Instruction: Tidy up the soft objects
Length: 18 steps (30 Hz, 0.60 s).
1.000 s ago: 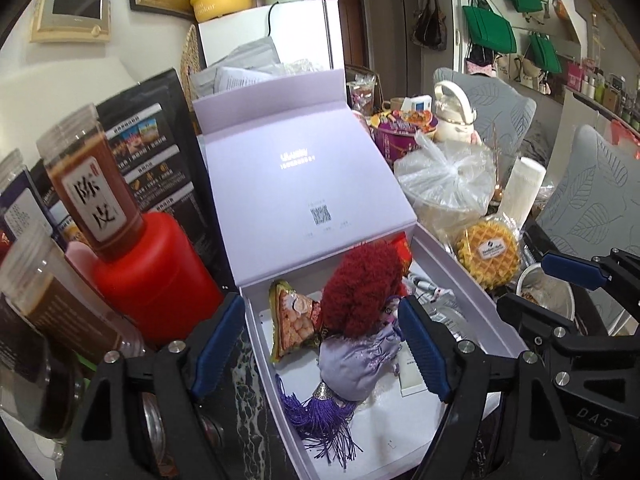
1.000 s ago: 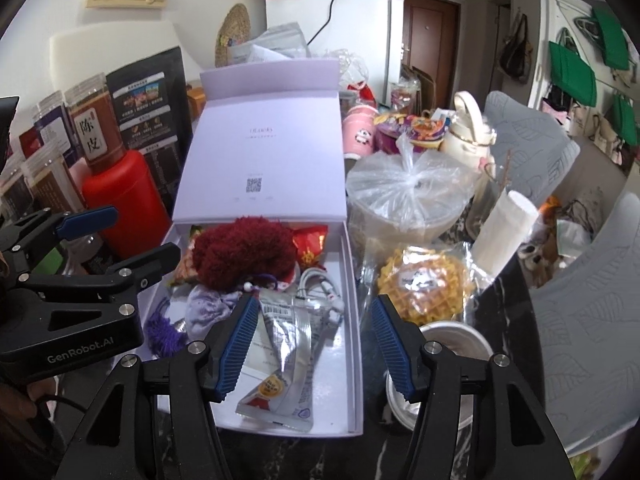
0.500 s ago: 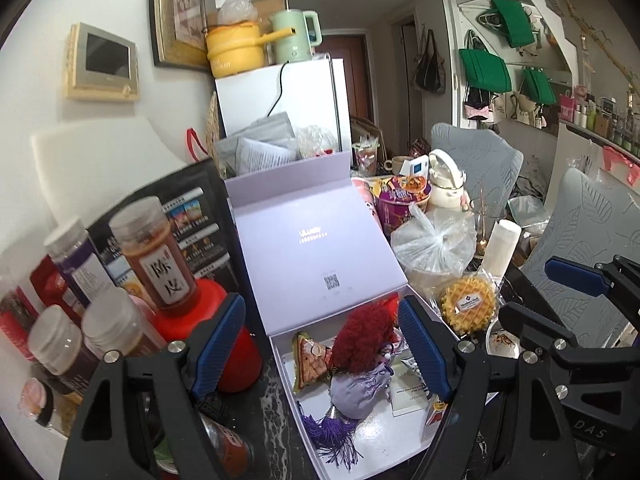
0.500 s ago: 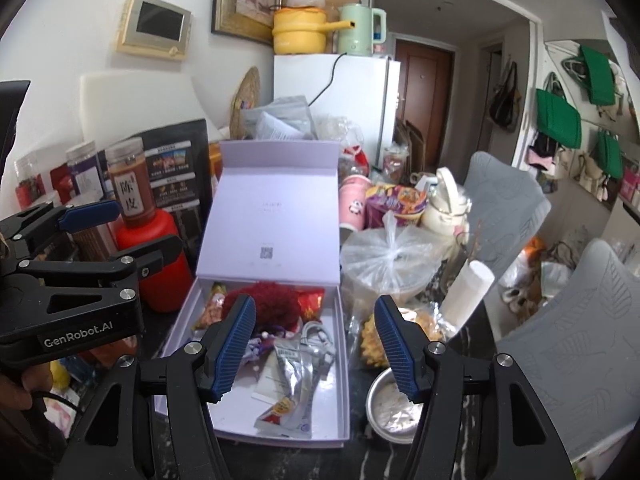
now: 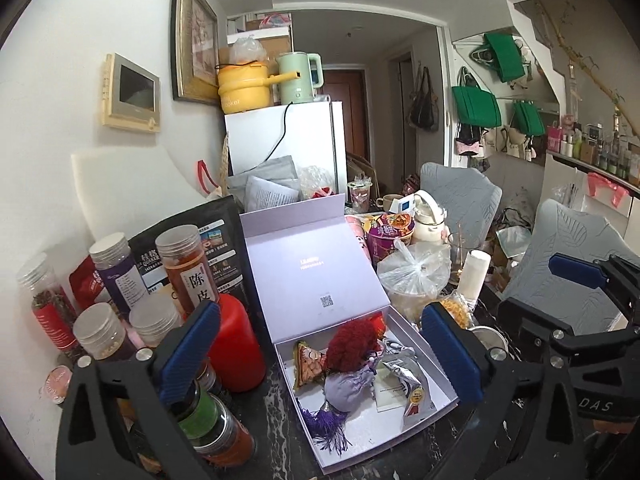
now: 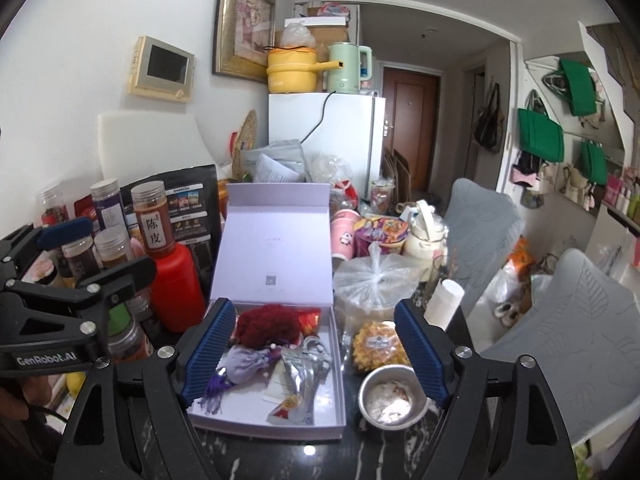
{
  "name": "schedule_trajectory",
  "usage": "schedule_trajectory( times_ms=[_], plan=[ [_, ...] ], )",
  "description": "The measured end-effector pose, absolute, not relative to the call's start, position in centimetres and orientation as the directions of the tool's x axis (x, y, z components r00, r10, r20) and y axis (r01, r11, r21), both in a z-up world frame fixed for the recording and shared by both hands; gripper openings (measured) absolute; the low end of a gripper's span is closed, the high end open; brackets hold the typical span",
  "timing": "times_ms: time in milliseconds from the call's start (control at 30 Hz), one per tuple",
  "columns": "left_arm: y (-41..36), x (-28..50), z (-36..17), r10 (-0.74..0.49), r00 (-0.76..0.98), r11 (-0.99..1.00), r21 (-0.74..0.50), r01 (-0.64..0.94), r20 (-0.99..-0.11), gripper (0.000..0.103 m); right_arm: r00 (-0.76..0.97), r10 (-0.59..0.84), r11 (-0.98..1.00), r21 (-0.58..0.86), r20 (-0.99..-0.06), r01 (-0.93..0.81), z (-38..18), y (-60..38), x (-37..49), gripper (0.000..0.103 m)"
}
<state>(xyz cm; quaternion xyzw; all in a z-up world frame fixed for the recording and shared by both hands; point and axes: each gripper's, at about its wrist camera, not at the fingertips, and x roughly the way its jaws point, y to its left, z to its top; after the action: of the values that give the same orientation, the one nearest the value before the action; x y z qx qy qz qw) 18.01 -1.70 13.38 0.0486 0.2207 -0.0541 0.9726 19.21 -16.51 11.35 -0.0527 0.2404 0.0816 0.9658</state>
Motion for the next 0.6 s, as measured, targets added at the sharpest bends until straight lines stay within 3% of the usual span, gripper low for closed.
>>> schedule_trajectory(
  times_ms=[400, 600],
  plan=[
    [-1.2, 14.3, 12.5, -0.093, 0.886, 0.988, 0.067, 0.138, -0.453, 0.102, 0.892, 0.077, 0.985, -0.106, -0.446, -0.138, 10.4, -16.5, 13.8, 0.088],
    [-1.3, 12.4, 10.7, -0.105, 0.868, 0.986, 0.066, 0.156, -0.485, 0.102, 0.879, 0.054, 0.989, -0.098, -0.474, -0.113, 8.8, -16.6, 11.8, 0.088]
  ],
)
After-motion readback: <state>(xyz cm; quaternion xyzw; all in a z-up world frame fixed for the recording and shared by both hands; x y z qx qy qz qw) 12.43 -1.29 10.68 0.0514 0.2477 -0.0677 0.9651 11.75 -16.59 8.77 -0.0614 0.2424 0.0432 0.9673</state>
